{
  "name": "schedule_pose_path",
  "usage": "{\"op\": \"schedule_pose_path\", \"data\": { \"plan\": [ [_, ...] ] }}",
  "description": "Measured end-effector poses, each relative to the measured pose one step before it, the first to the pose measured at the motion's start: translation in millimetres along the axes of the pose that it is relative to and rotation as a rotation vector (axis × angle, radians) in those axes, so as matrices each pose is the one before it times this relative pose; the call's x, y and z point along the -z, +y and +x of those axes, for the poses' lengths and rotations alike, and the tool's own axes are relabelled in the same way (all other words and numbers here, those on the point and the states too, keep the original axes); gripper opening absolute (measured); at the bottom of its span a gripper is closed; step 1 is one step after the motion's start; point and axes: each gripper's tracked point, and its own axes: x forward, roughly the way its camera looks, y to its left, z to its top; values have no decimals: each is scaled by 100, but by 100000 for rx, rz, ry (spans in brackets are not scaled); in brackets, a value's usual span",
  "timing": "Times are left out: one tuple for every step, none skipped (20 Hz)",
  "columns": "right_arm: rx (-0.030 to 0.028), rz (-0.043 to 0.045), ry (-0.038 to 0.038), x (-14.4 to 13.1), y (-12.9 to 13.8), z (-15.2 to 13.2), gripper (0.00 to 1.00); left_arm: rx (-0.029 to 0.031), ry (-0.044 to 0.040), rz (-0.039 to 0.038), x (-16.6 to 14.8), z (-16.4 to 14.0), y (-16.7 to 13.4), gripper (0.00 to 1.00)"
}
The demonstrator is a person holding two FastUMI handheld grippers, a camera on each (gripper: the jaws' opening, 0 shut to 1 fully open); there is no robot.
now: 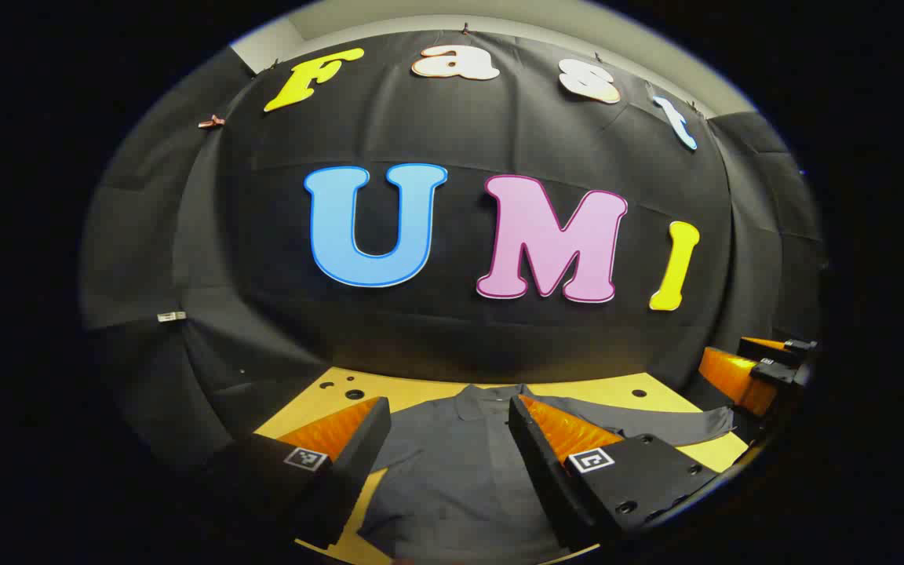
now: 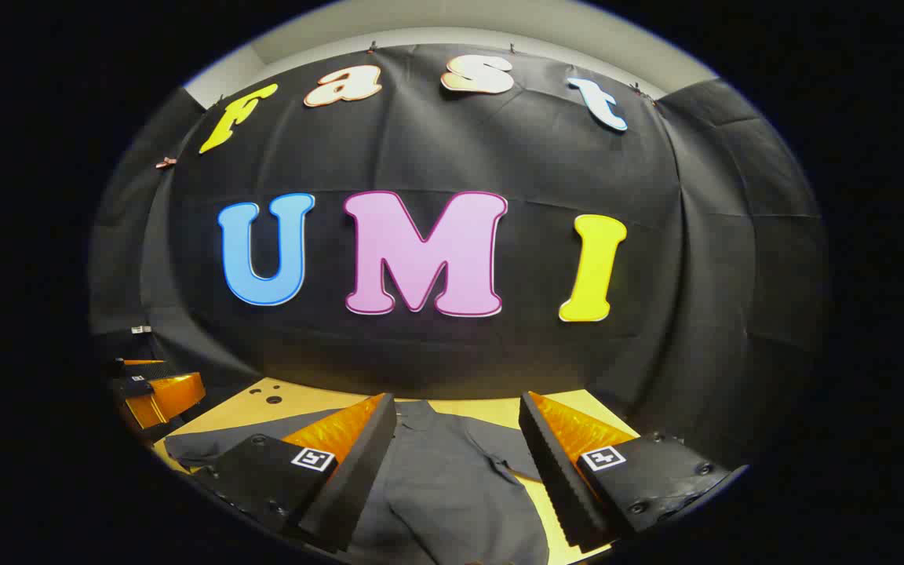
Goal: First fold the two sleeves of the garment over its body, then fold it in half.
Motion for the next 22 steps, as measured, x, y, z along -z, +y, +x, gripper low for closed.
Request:
{"op": "schedule_pose_path", "data": {
  "plan": [
    [2051,329,1138,326,-861,273,97,690,2838,-471,786,215,-425,96],
    [1243,456,1260,529,-709,118,98,-8,2077,-456,715,248,-153,96],
    [1025,292,1541,441,-556,190,98,734,1448,-645,359,480,-436,96],
    [727,56,991,312,-509,45,98,679,1053,-342,211,163,-427,96],
    [579,9,761,115,-409,125,98,432,689,-32,111,201,-399,96],
    [317,264,342,114,-426,178,98,679,559,344,220,208,-433,96],
    [-14,473,246,63,-155,123,98,480,308,759,7,71,-330,96],
    [-706,343,295,184,12,89,98,96,-285,1148,-42,35,-152,96],
    [-718,-119,161,48,119,160,98,-186,-731,1806,-283,-108,-140,96],
    [-32,-284,-90,-4,-152,155,98,-612,-1183,1692,-130,-50,64,96],
    [-186,-63,77,-26,-10,133,98,-608,-1823,1231,-527,-24,179,96],
    [-515,254,87,38,93,137,97,-335,-1302,534,-253,9,90,96],
    [-686,218,89,-18,167,42,98,-595,-4,52,10,10,83,96],
    [-420,-287,294,117,182,91,98,-380,712,-607,355,85,79,96],
    [-83,-786,388,92,16,114,98,149,976,-1120,277,-20,-68,96],
    [-252,-649,-32,-23,56,60,98,68,800,-1127,256,-23,43,96],
    [-509,-99,96,-6,139,46,97,-290,344,-317,28,-85,168,96],
    [-904,-72,322,145,220,50,98,-735,422,121,269,-3,217,96],
    [-987,-49,533,133,256,90,98,-1001,59,242,-49,-70,312,96],
    [-952,29,410,81,244,54,98,-1073,-315,60,-54,-18,333,96],
    [-477,-241,-156,-11,59,106,98,-1612,-1038,309,-351,-178,410,96],
    [-16,-276,-339,-9,-173,28,98,-1516,-1400,760,-296,-69,358,96]
  ]
}}
